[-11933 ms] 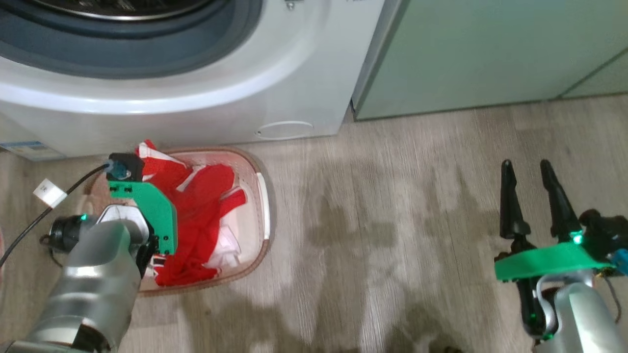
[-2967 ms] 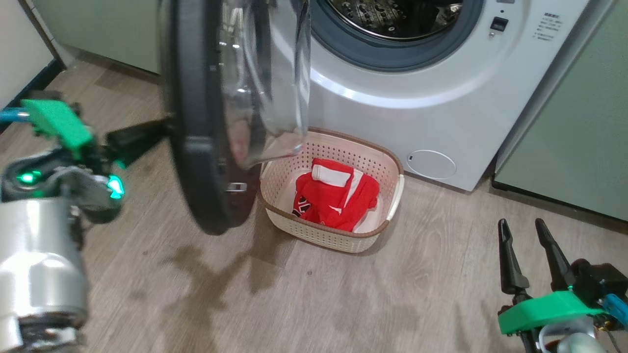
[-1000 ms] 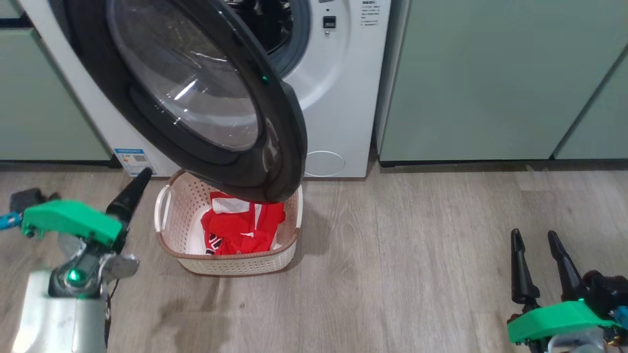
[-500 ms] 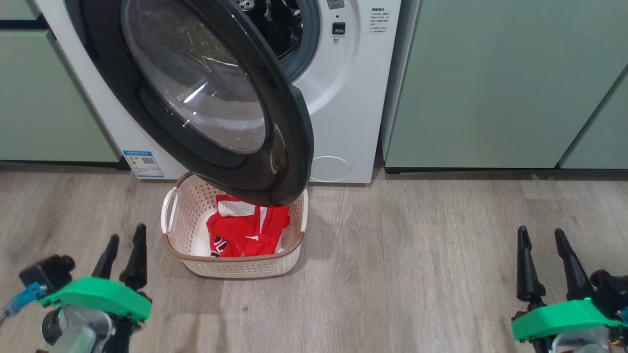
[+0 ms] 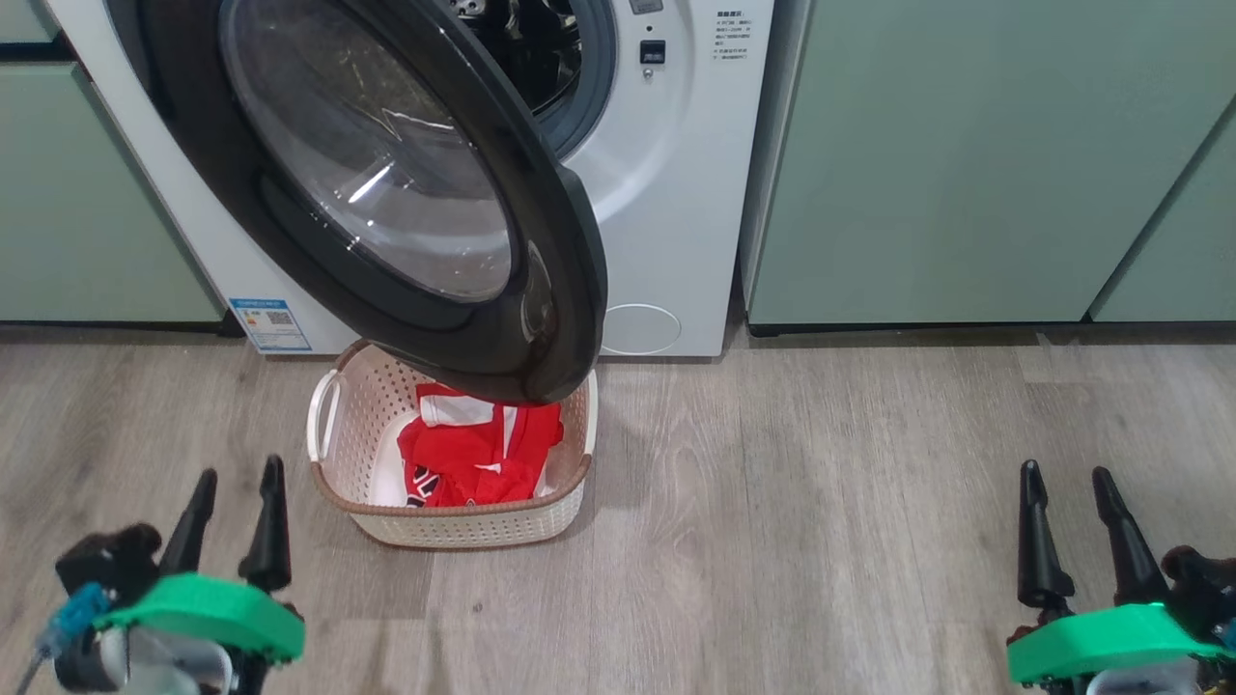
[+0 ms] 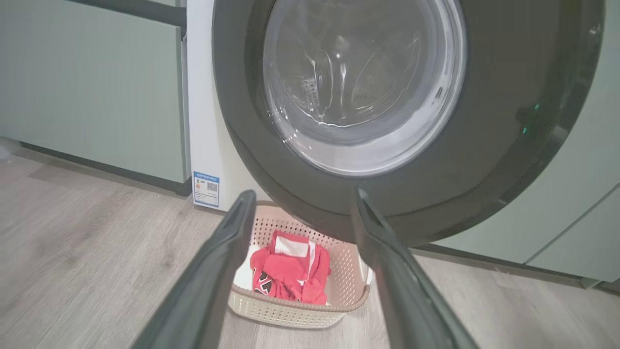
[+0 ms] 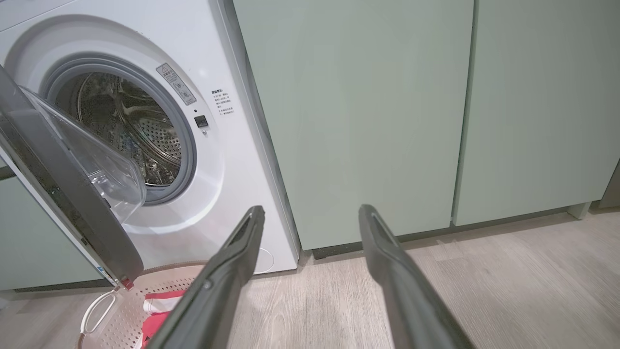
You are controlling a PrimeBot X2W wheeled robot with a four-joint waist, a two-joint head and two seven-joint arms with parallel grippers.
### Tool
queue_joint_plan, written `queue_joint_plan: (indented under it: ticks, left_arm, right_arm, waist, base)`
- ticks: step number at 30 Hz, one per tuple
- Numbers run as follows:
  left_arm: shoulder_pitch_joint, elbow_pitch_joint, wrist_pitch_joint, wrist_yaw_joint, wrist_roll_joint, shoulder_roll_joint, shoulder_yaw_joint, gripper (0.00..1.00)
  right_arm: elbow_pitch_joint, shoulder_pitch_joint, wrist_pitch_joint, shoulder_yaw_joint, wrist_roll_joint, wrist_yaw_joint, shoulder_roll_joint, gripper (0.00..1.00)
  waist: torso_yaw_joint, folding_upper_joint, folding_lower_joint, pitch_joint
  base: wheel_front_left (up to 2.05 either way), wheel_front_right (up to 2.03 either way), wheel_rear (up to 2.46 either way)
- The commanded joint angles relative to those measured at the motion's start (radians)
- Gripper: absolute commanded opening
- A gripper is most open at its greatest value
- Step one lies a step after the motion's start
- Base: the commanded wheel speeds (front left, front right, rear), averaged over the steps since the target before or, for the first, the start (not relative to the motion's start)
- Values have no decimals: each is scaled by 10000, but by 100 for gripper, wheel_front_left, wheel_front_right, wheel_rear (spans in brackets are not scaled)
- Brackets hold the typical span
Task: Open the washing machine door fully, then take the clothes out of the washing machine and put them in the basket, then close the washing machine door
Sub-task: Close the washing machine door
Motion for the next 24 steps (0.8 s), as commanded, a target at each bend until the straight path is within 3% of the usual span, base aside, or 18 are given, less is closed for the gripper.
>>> queue_joint_plan:
  ticks: [1, 10, 22, 23, 24]
  left_arm:
    - [-387, -367, -91, -63, 180, 193, 488, 100]
    - [-200, -474, -92, -63, 1061, -124, 894, 100]
    - [-161, -520, -93, -63, 1404, -192, 817, 100]
    - [-145, -521, -93, -63, 1400, -211, 801, 100]
    - [-145, -521, -93, -63, 1400, -211, 801, 100]
  right_arm:
    - [-298, -179, -63, 213, 12, -7, -78, 100]
    - [-246, -190, -63, 208, 15, -7, -39, 100]
    - [-240, -234, -63, 245, 100, -7, -28, 100]
    - [-265, -246, -63, 241, 216, -7, -20, 71]
    - [-265, -246, -63, 241, 216, -7, -20, 71]
  waist:
    - [-6, -1, 0, -1]
    - [-4, -1, 0, 29]
    - [108, -1, 0, 12]
    - [148, -1, 0, 13]
    - [148, -1, 0, 13]
  base:
    - [0, 0, 0]
    - [0, 0, 0]
    - [0, 0, 0]
    - [0, 0, 0]
    - [0, 0, 0]
